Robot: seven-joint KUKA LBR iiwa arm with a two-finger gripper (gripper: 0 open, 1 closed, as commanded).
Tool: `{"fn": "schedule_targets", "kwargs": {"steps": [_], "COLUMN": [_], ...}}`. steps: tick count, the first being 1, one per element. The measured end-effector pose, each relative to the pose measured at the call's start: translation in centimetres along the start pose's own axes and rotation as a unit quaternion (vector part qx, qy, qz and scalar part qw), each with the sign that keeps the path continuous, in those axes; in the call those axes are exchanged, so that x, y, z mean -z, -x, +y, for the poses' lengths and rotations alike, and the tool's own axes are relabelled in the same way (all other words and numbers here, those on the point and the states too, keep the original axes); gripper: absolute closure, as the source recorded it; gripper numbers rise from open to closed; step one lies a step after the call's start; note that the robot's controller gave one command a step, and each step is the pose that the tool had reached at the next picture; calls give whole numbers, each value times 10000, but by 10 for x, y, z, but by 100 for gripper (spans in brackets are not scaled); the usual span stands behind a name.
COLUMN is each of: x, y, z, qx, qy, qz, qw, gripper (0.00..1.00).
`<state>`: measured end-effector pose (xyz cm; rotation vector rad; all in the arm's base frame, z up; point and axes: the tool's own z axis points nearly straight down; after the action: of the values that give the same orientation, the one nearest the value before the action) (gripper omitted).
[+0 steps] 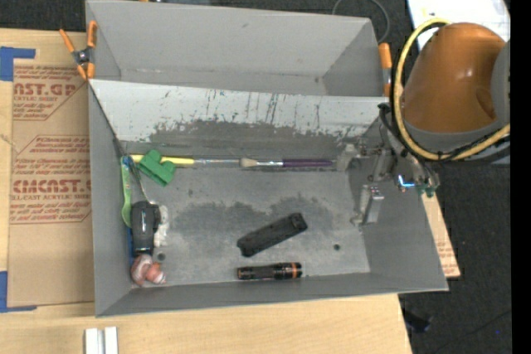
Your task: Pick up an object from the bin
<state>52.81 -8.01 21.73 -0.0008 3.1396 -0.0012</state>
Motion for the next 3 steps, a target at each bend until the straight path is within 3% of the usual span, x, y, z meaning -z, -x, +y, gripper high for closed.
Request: {"fn": "schedule_targets", "kwargs": {"steps": [1, 2, 3], "x": [0, 28, 54], "y": [0, 2, 7], "z": [0, 2, -5], "qx": [0, 81, 210], "qy": [0, 8, 1], "qz": [0, 50, -20], "qw": [10000, 10000, 9998], "gripper": [0, 0, 0]}}
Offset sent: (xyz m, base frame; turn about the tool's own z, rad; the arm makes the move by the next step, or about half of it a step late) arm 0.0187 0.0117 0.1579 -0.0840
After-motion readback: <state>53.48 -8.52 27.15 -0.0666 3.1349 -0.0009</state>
